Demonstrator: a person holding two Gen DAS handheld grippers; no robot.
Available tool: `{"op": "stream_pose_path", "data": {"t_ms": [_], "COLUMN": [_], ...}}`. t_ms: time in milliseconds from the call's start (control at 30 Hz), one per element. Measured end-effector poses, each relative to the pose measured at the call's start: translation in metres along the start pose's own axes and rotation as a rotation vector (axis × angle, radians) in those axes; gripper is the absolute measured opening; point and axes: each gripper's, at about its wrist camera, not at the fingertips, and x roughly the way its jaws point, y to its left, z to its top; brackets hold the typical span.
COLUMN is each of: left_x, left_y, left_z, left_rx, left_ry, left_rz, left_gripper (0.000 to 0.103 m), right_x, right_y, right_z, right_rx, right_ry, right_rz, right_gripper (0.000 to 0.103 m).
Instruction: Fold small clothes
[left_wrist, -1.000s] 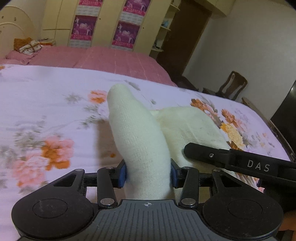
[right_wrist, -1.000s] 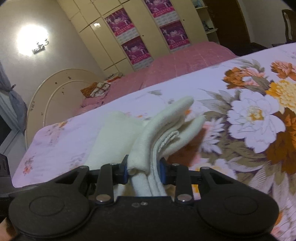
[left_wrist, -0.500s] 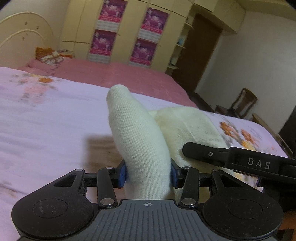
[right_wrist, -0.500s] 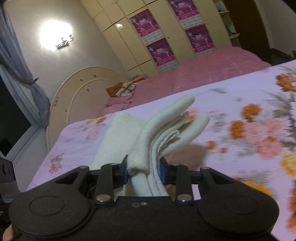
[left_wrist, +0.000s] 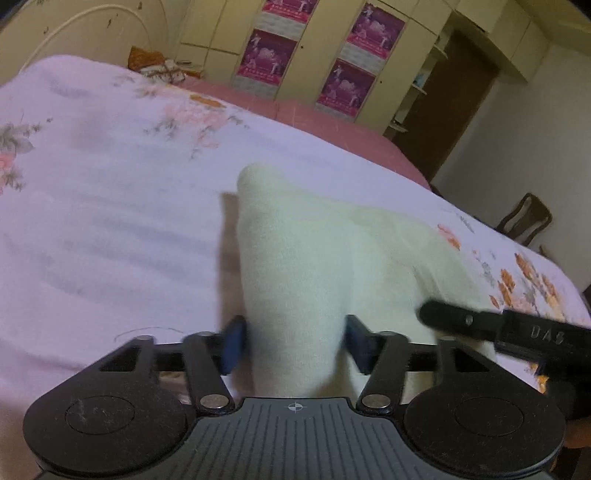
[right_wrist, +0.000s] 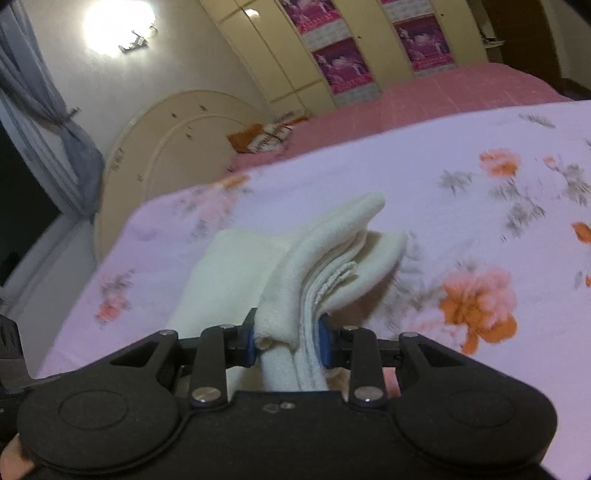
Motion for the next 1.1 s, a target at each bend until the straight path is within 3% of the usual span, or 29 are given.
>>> {"op": "stream_pose_path", "data": {"t_ms": [100,167,233,333,433,500,567,633,733,767,900,1100], "left_x": [0.005,0.003,-0.009,-0.014,-0.001,0.013,0.030,0.035,0.038,0.037,0.012,-0.020], "left_y": [0.000,-0.001,-0.005,-0.011,-0.006,-0.005,-0.007,-0.014,-0.014,-0.014,-0.023,-0.027], "left_z": [-0.001,0.002,0.007,0.020,0.027,0.023,0.017,0.013,0.015,0.016,0.011,-0.022], "left_rx": [0.001,-0.006,0.010,-0.012,-0.114,-0.131,-0.109,-0.057,-0.068,-0.069,0.029,0.096], "left_ry": [0.002,-0.003,-0.050,-0.107,-0.113,-0.094,-0.037,-0.048,-0.035,-0.032,-0.046,-0.017], "left_rz": [-0.008,-0.008,0.008,0.004,0.033,0.057,0.049,0.062,0.064,0.068,0.078,0.058], "left_gripper": [0.066,0.066,0.066,0.066,0.066,0.066,0.066,0.066,0.068,0.068,0.068,0.069], "right_x": [-0.001,-0.004,-0.010,-0.023,-0.022,-0.014,-0.005,0.006,0.029,0.028,0.016,-0.041], "right_y": [-0.016,-0.020,-0.022,-0.016,-0.002,0.006,0.014,0.019,0.008,0.002,0.012,0.029], "right_z": [-0.006,-0.007,-0.002,0.009,0.019,0.026,0.030,0.030,0.019,0.016,0.020,-0.005], "right_rx": [0.054,0.070,0.063,0.017,-0.065,-0.096,-0.136,-0.188,-0.228,-0.220,-0.217,-0.216], "right_ry": [0.028,0.030,0.013,-0.062,-0.113,-0.111,-0.105,-0.074,0.017,0.000,0.006,-0.043], "right_rz": [-0.013,-0.031,-0.047,-0.088,-0.104,-0.095,-0.086,-0.093,-0.188,-0.179,-0.195,-0.111], "right_gripper": [0.037,0.048,0.050,0.046,0.041,0.038,0.035,0.034,0.026,0.026,0.026,0.029]}}
